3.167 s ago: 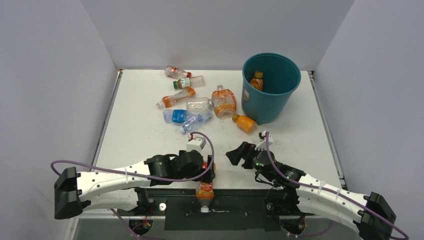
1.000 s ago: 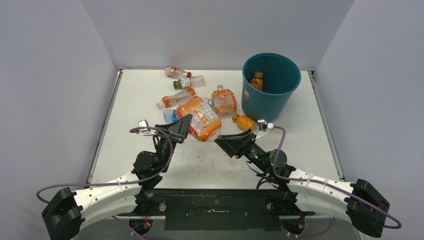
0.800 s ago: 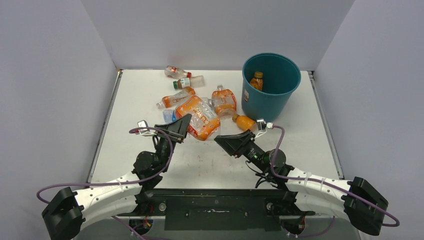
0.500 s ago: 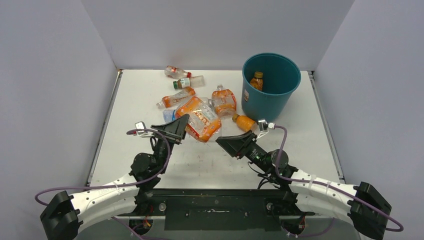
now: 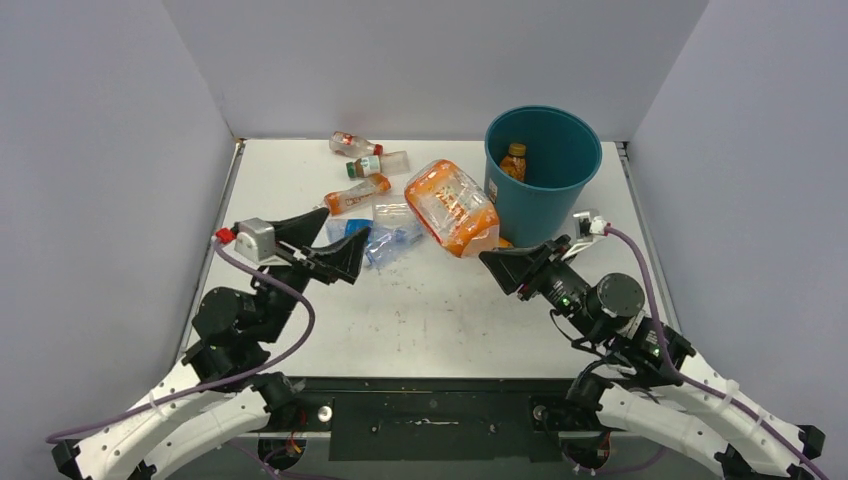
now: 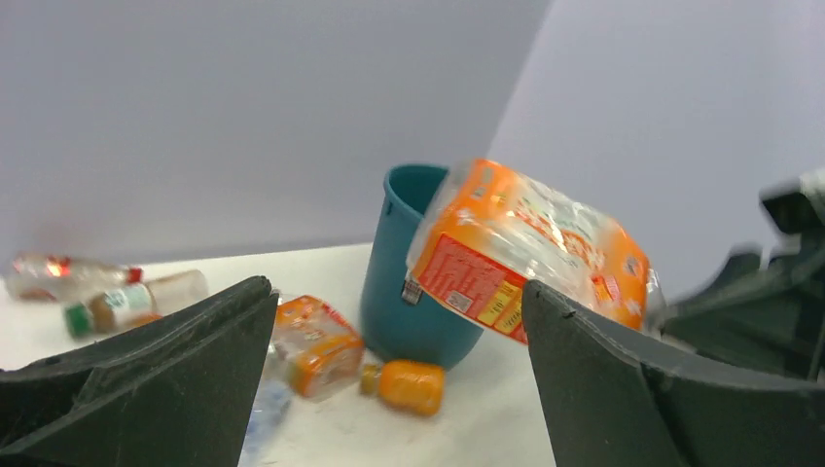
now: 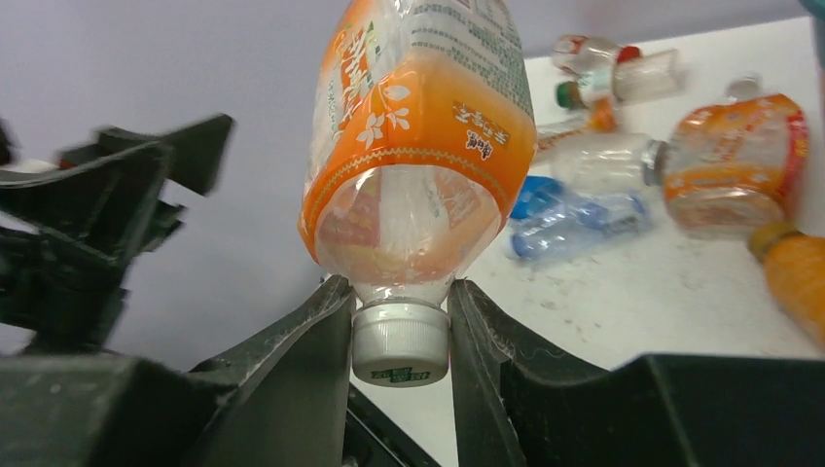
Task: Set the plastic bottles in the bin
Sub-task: Place the plastic bottle in the trash bin.
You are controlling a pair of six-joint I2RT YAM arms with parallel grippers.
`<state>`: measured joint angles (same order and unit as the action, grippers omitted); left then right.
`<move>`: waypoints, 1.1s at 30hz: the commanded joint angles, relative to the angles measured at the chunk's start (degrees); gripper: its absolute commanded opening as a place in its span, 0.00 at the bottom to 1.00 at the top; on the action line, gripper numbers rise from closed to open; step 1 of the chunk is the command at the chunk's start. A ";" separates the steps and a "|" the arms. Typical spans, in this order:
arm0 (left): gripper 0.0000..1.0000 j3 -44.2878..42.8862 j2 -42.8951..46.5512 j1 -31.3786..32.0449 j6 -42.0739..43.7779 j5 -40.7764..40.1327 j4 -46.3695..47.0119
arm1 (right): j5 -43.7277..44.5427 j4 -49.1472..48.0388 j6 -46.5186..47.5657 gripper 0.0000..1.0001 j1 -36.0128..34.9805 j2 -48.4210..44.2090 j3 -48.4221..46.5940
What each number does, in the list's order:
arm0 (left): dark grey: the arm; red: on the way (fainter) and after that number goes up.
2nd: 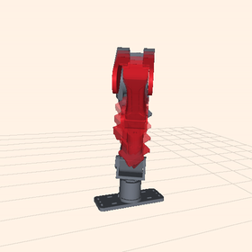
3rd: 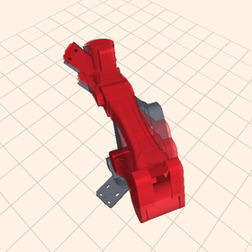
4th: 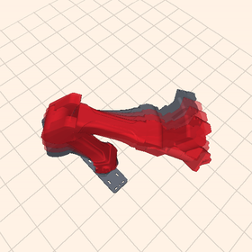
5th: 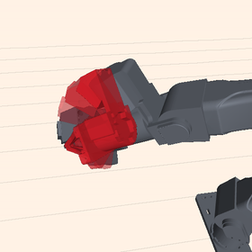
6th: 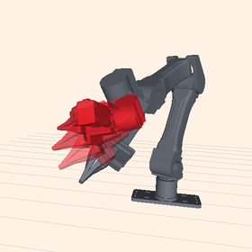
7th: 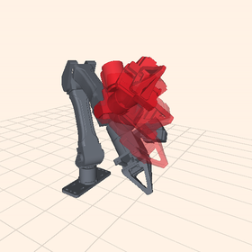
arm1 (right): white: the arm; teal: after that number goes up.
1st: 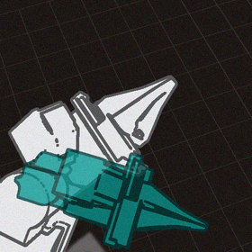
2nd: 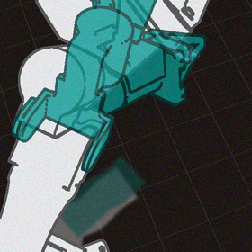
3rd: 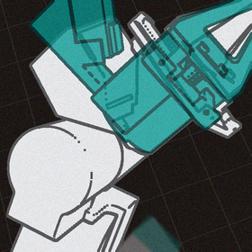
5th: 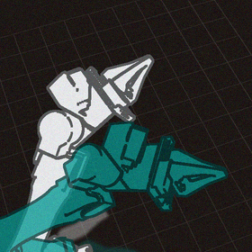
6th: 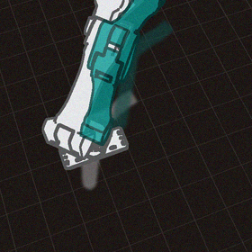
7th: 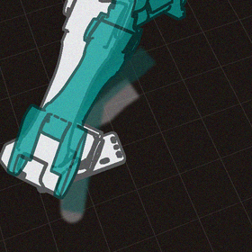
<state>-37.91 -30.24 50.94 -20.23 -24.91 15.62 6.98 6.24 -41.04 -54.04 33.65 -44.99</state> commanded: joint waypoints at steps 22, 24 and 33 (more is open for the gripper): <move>0.96 -0.65 -22.12 26.62 84.00 -5.63 2.21 | -8.36 24.66 3.11 0.05 0.11 15.82 -18.71; 0.96 0.89 -23.81 26.59 86.48 -7.34 9.48 | -9.53 23.75 1.66 0.05 0.15 15.88 -18.37; 0.86 4.07 -30.55 25.53 94.65 -12.12 28.21 | -15.18 17.92 -5.03 0.05 0.12 15.21 -16.86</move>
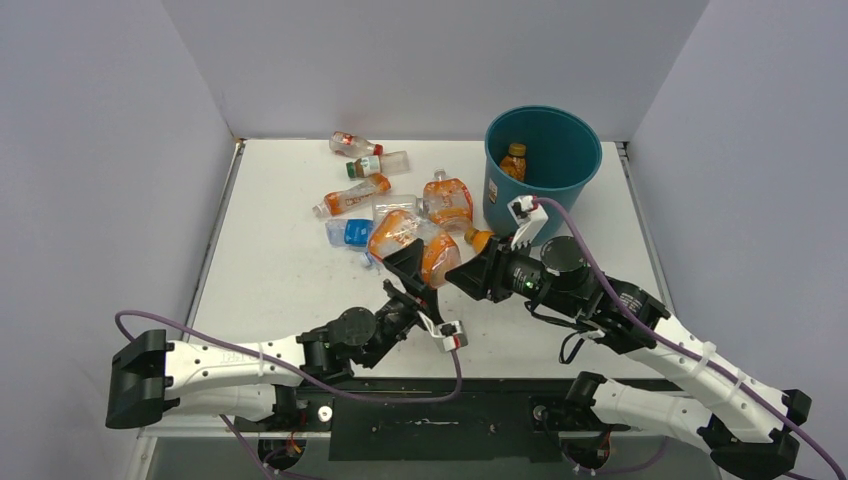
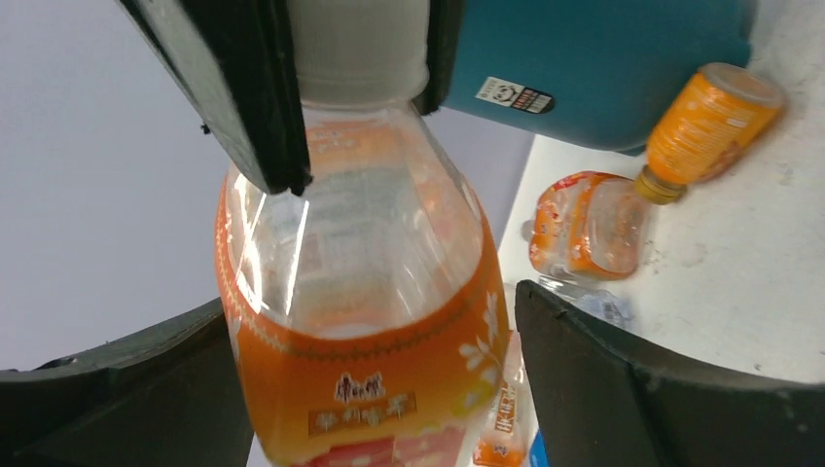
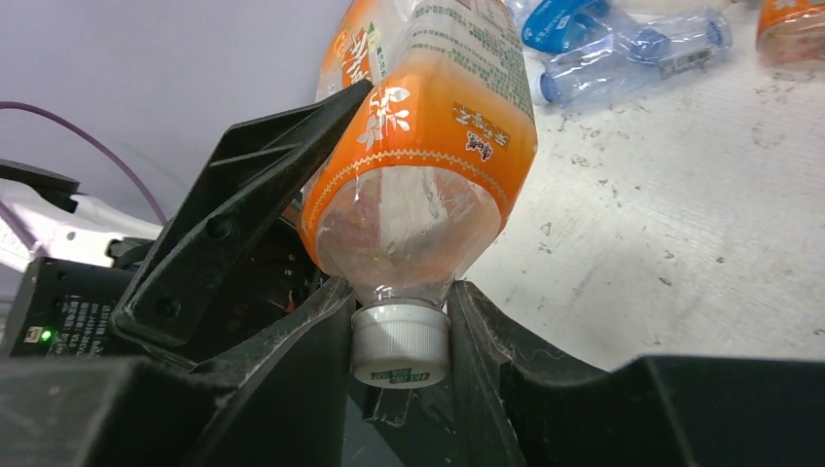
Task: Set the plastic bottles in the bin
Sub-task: Place the plastic bottle in the trash bin.
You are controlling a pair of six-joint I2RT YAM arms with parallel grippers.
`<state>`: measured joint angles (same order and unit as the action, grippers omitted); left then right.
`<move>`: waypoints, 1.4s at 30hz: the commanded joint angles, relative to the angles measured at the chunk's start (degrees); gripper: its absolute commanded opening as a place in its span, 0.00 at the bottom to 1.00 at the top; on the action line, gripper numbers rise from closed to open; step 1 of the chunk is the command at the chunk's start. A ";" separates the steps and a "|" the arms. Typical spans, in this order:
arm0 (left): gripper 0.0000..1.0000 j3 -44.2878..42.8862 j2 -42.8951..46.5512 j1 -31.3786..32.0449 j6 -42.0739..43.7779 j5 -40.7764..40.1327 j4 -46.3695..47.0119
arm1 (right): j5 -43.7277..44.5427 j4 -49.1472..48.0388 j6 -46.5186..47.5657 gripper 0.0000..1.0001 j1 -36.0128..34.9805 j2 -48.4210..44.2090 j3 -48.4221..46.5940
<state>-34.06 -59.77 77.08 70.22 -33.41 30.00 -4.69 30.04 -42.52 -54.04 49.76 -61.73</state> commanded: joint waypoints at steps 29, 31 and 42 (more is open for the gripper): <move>0.37 -9.99 14.67 -16.03 -82.46 49.12 -17.87 | -3.43 -23.32 17.57 0.95 0.08 -11.16 0.77; 0.36 -9.80 13.41 -22.24 -92.04 60.10 -15.53 | -7.10 -26.27 17.52 0.96 0.09 -10.77 1.43; 0.34 -10.52 7.61 -32.80 -106.96 76.26 -8.19 | -7.27 -21.75 20.72 0.93 -0.16 -0.51 -4.71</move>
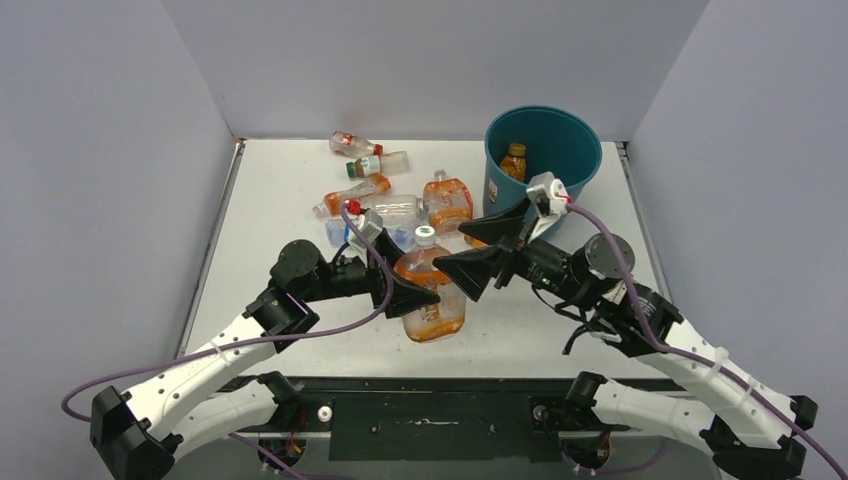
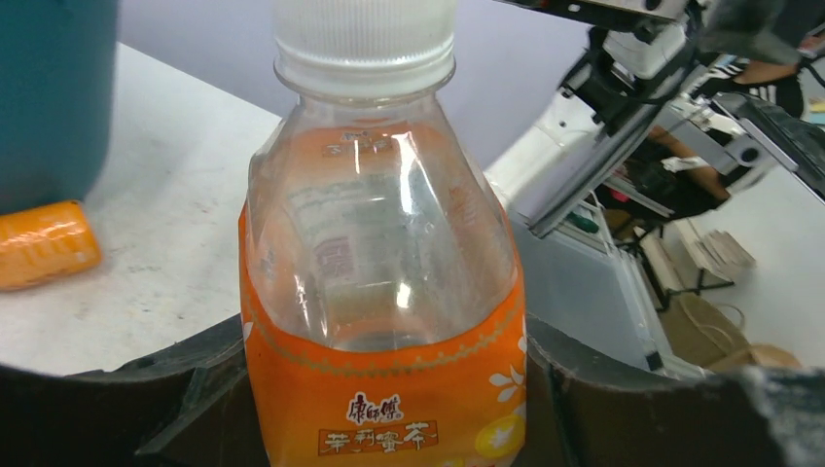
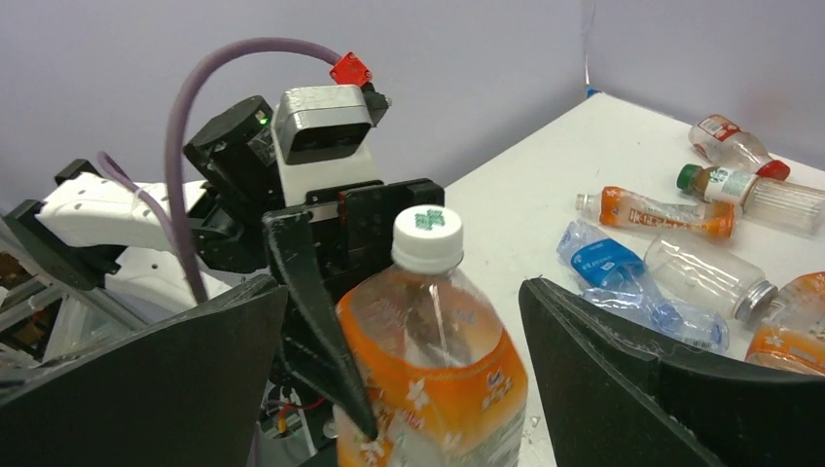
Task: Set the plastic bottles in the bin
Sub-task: Place the plastic bottle in the trash bin.
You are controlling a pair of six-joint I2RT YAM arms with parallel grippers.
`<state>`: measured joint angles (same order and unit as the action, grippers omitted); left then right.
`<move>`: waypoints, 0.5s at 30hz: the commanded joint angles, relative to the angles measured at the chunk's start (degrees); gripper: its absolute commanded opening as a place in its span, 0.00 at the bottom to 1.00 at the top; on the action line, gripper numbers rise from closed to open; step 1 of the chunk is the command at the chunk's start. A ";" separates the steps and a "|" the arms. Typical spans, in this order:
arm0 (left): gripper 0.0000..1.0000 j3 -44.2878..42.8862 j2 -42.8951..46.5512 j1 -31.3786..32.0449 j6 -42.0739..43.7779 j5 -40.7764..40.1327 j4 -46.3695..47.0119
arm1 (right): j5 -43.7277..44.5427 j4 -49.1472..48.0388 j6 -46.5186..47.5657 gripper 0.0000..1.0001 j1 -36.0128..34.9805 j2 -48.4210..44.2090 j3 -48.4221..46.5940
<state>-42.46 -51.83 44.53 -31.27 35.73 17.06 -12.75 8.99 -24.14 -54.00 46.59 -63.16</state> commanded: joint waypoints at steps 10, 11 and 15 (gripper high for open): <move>0.34 -2.14 0.71 -0.31 -2.30 5.38 1.06 | 1.48 -0.33 1.90 0.76 -0.60 10.36 -7.46; 0.34 -2.23 0.87 -0.25 -1.80 5.01 0.32 | 1.04 -0.45 1.62 0.74 -0.64 10.74 -7.47; 0.34 -3.03 1.37 -0.27 0.43 3.91 -2.50 | -0.15 0.93 1.01 0.65 -0.71 12.30 -8.48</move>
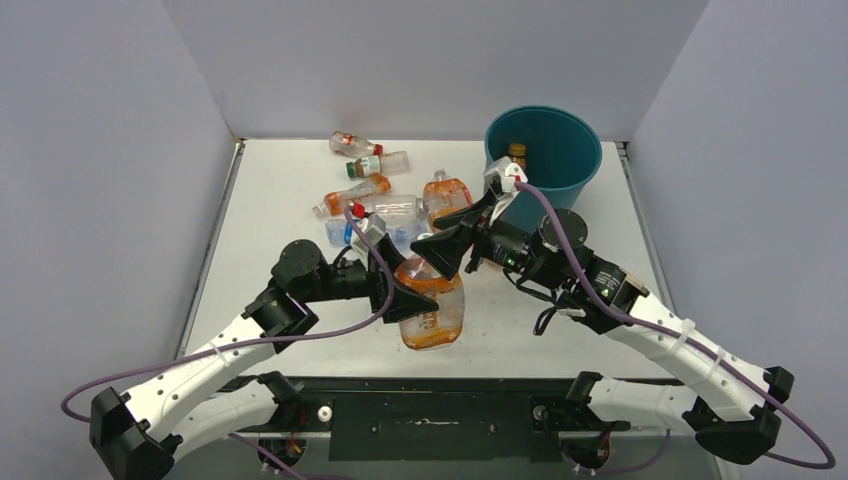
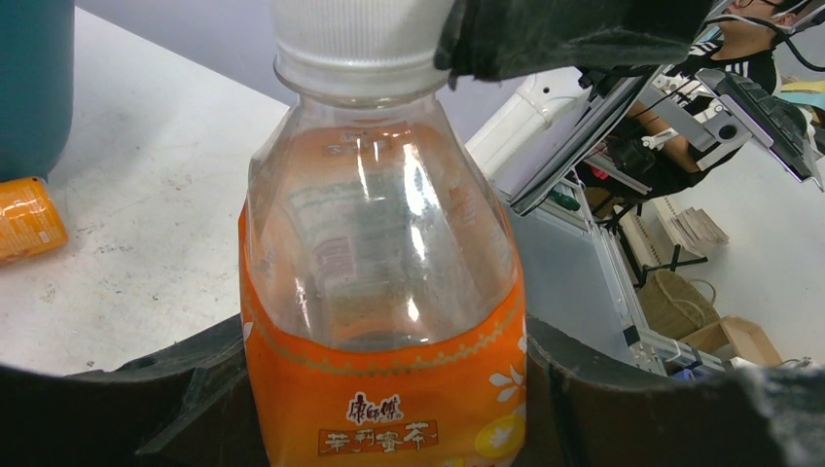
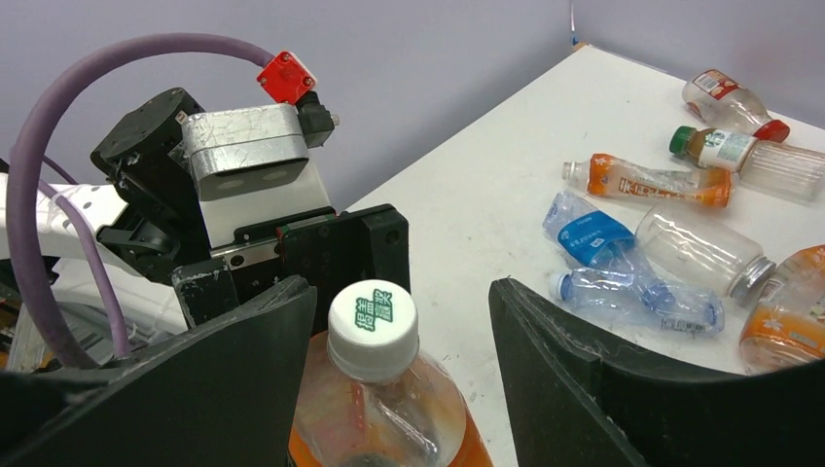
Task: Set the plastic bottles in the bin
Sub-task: Place the plastic bottle in the trash bin.
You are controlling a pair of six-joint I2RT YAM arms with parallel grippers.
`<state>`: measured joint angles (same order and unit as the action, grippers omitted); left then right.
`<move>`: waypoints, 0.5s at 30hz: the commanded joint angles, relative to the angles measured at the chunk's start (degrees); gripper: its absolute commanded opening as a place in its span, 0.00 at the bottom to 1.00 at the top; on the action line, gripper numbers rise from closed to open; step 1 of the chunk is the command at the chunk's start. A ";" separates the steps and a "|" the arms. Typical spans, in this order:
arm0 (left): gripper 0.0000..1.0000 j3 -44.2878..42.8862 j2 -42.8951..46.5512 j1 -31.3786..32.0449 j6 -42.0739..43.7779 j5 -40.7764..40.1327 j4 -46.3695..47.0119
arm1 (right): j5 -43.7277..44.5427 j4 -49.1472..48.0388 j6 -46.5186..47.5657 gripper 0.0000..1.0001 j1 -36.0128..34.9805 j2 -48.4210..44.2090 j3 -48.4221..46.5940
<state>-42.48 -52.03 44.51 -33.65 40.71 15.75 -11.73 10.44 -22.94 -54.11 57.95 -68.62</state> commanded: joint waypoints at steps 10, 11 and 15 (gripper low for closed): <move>0.33 -4.06 1.76 -0.26 4.83 -2.12 -2.83 | -1.73 3.97 -0.49 0.54 -0.72 2.34 -3.67; 0.33 -4.06 1.72 -0.23 4.82 -2.11 -2.76 | -1.60 4.21 -0.48 0.51 -0.73 2.44 -3.71; 0.47 -4.03 1.94 -0.28 4.91 -2.60 -2.19 | -1.64 4.81 -0.10 0.22 -0.69 2.76 -3.85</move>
<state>-43.13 -51.33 44.51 -30.00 38.52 10.79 -13.72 15.00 -23.46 -54.72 60.38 -70.11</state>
